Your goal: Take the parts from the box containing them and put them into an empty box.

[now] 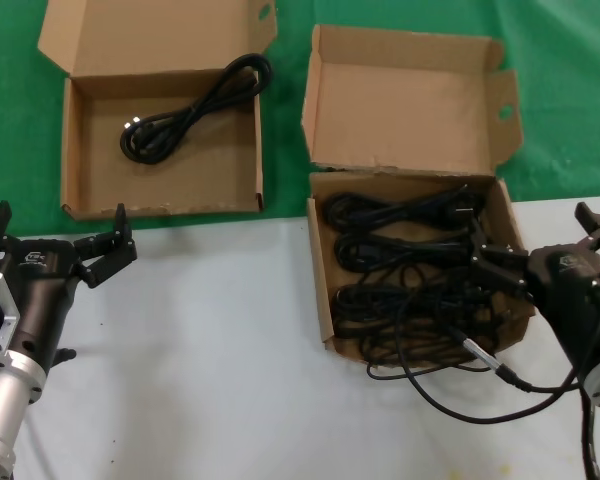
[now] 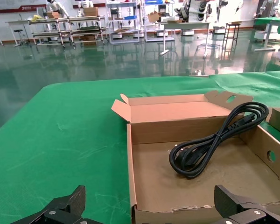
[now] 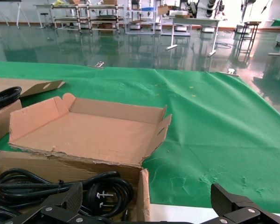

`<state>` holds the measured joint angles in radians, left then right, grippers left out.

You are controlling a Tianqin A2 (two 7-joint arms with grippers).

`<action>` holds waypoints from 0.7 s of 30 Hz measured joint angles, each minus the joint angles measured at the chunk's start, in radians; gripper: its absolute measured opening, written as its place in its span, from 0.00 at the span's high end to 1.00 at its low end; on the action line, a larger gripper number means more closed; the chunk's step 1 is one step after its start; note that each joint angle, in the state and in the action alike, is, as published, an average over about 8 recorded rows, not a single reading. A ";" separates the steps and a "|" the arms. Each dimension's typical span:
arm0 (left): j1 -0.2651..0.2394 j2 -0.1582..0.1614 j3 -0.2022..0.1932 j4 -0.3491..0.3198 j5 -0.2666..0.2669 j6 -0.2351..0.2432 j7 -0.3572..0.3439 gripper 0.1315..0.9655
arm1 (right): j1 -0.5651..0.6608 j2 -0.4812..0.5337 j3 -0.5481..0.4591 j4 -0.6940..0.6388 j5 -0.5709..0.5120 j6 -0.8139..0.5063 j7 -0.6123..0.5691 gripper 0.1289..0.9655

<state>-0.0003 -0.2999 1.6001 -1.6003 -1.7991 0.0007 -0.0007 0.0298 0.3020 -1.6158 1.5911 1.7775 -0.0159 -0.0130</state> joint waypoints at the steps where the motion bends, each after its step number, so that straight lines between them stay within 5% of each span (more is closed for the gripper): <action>1: 0.000 0.000 0.000 0.000 0.000 0.000 0.000 0.00 | 0.000 0.000 0.000 0.000 0.000 0.000 0.000 0.00; 21: 0.000 0.000 0.000 0.000 0.000 0.000 0.000 0.00 | 0.000 0.000 0.000 0.000 0.000 0.000 0.000 0.00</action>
<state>-0.0003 -0.2999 1.6001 -1.6003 -1.7991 0.0007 -0.0007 0.0298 0.3020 -1.6158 1.5911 1.7775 -0.0159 -0.0130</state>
